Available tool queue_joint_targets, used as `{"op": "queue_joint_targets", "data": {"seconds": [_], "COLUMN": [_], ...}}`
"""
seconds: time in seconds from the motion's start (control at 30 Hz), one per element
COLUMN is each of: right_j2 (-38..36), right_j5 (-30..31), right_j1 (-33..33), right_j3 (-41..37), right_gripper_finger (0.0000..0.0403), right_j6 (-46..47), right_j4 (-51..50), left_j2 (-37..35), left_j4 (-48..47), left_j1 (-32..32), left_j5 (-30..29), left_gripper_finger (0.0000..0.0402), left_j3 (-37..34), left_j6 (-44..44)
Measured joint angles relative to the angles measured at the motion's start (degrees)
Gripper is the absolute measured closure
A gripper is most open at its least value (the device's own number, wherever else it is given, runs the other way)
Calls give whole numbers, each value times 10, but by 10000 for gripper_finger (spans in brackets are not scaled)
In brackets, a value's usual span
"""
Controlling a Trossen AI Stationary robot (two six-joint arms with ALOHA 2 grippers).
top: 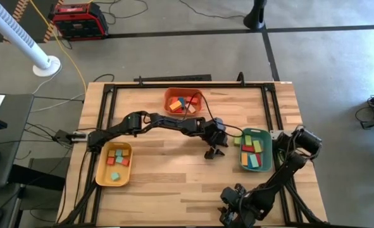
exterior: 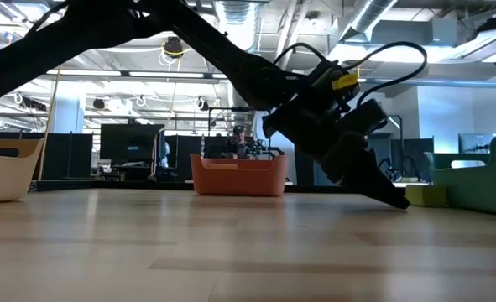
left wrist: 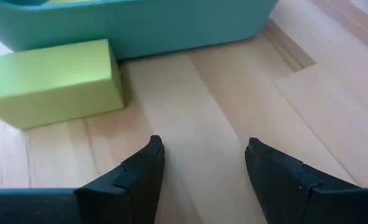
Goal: Sort blocks by size
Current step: Put the large light green block into the orange bin
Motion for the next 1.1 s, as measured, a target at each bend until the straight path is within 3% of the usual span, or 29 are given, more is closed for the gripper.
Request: {"op": "queue_joint_targets", "data": {"seconds": [0.2, 0.37, 0.57, 0.77, 1.1], "right_j2": [0, -8, -12, -12, -45], "right_j5": [-4, -4, -4, -5, -7], "right_j1": [-10, -28, -68, -134, -273], "right_j3": [17, 71, 144, 185, 193], "right_gripper_finger": [154, 154, 154, 154, 154], "right_j6": [0, -21, -45, -158, -377], "right_j4": [-72, -232, -443, -565, -588], "left_j2": [-12, -55, -160, -262, -396], "left_j4": [-78, -166, -245, -351, -473], "left_j1": [13, 31, 55, 61, 61], "left_j5": [1, -7, -4, -7, -75], "left_gripper_finger": [186, 186, 186, 186, 186], "left_j3": [12, 12, 13, 13, 13], "left_j6": [4, 22, 33, 68, 78]}}
